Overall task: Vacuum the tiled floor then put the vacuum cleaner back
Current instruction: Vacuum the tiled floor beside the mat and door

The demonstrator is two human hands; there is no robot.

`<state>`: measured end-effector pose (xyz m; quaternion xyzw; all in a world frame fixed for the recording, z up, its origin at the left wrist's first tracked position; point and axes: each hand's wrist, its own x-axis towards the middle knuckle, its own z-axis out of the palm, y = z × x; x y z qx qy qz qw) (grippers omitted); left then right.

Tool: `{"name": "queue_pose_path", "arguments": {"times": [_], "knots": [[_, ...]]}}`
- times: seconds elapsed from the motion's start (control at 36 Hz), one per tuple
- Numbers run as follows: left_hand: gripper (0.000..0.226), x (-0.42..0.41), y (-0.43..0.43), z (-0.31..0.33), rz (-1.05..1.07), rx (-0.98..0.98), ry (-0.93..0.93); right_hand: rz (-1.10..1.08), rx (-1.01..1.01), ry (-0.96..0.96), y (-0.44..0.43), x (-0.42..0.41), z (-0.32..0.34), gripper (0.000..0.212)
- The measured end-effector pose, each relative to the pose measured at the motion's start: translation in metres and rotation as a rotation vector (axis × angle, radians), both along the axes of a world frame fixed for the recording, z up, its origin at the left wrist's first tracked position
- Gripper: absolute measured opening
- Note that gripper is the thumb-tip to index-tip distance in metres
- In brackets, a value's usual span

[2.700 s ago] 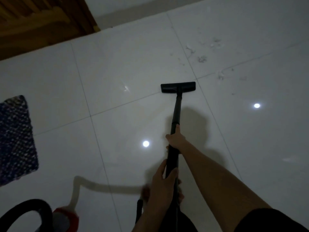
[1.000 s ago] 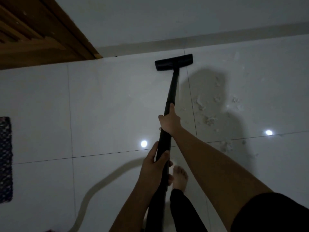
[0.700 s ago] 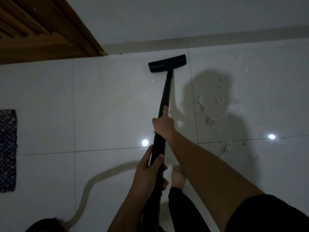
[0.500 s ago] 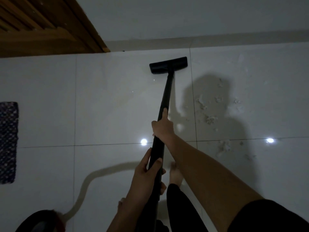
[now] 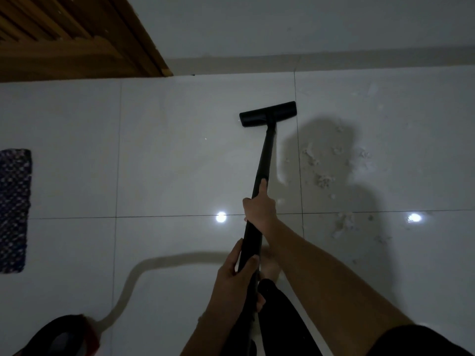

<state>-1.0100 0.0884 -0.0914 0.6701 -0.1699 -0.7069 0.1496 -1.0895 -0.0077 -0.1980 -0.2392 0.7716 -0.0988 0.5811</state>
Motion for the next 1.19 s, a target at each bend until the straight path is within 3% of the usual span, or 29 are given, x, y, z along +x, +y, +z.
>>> {"name": "queue_pose_path", "arguments": {"times": [0.28,0.69,0.89,1.19], "knots": [[0.03,-0.034,-0.021,-0.016,-0.062,-0.062,0.148,-0.051,-0.002,0.067,-0.014,-0.051,-0.018,0.077],[0.033,-0.052,-0.07,-0.029,-0.117,-0.113,0.16,-0.134,-0.03,0.03,-0.062,-0.076,-0.025,0.08],[0.034,-0.045,-0.055,-0.01,-0.096,-0.088,0.238,-0.109,-0.011,0.052,-0.039,-0.073,-0.009,0.079],[0.035,-0.006,0.011,0.003,-0.192,-0.044,0.149,-0.218,0.005,0.07,0.035,-0.037,-0.002,0.081]]}}
